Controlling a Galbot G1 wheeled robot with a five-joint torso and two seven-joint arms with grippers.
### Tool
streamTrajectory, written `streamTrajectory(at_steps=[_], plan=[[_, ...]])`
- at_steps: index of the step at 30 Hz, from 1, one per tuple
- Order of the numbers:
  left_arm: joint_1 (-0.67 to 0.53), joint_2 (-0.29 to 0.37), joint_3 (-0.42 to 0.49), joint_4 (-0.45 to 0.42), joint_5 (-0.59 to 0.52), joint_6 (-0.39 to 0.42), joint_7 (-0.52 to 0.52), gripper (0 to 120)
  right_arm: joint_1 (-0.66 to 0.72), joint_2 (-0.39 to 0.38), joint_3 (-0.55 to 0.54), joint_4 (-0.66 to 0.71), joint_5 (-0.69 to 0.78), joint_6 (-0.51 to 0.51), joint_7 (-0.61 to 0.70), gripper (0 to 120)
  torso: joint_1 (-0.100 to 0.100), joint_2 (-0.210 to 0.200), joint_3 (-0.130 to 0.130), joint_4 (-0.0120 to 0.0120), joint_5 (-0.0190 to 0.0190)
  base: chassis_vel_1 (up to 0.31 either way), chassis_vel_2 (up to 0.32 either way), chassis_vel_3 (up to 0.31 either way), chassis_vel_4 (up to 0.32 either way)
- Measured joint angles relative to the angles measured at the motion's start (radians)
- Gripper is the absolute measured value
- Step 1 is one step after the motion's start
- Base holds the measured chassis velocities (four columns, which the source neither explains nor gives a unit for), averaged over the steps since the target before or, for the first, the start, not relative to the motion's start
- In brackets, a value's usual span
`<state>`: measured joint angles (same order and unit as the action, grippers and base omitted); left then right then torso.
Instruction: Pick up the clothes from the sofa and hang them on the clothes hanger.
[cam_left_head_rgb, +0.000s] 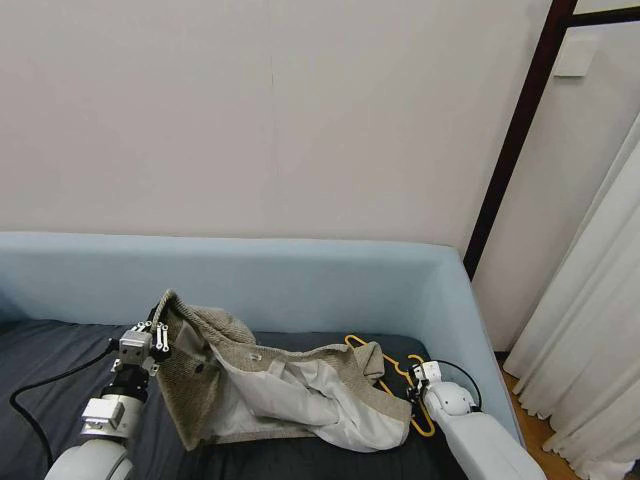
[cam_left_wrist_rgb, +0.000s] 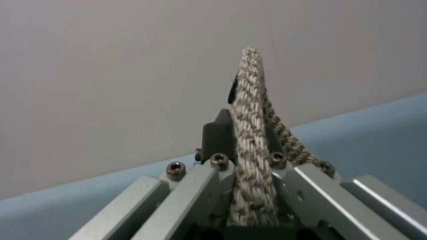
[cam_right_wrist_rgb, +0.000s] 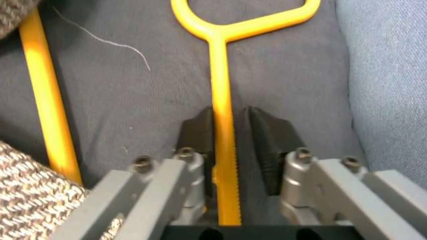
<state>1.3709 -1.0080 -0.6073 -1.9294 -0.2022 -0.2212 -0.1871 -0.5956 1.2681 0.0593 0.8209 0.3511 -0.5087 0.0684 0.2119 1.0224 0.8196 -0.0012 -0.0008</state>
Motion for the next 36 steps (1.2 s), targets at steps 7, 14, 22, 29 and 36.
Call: streamTrajectory(at_steps=[7,14,22,29,36], plan=[[-0.008,-0.002,0.011,0.014,0.000,-0.003,-0.008,0,-0.001,0.006,-0.003,-0.011,-0.040,0.026,0.013,5,0.000,0.000,0.000,-0.0001,0.0000,0.000,0.000,0.000,0.000],[-0.022,0.000,0.022,0.028,-0.002,-0.003,-0.008,0,-0.009,-0.026,-0.012,0.053,-0.041,0.094,0.048,5,0.000,0.000,0.000,-0.0003,0.0000,0.000,0.000,0.000,0.000],[-0.045,0.004,0.050,0.038,-0.017,-0.003,0.019,0,-0.041,-0.126,-0.033,0.368,-0.105,0.274,0.174,5,0.000,0.000,0.000,0.0000,-0.0003,0.000,0.000,0.000,0.000],[-0.069,0.017,0.066,0.046,-0.051,-0.002,0.050,0,-0.211,-0.207,-0.082,0.599,-0.367,0.612,0.173,5,0.000,0.000,0.000,0.0000,0.0001,0.000,0.000,0.000,0.000],[-0.083,0.034,0.067,0.052,-0.090,-0.001,0.050,0,-0.343,-0.291,-0.107,0.723,-0.541,0.716,0.126,5,0.000,0.000,0.000,-0.0004,0.0000,0.000,0.000,0.000,0.000]])
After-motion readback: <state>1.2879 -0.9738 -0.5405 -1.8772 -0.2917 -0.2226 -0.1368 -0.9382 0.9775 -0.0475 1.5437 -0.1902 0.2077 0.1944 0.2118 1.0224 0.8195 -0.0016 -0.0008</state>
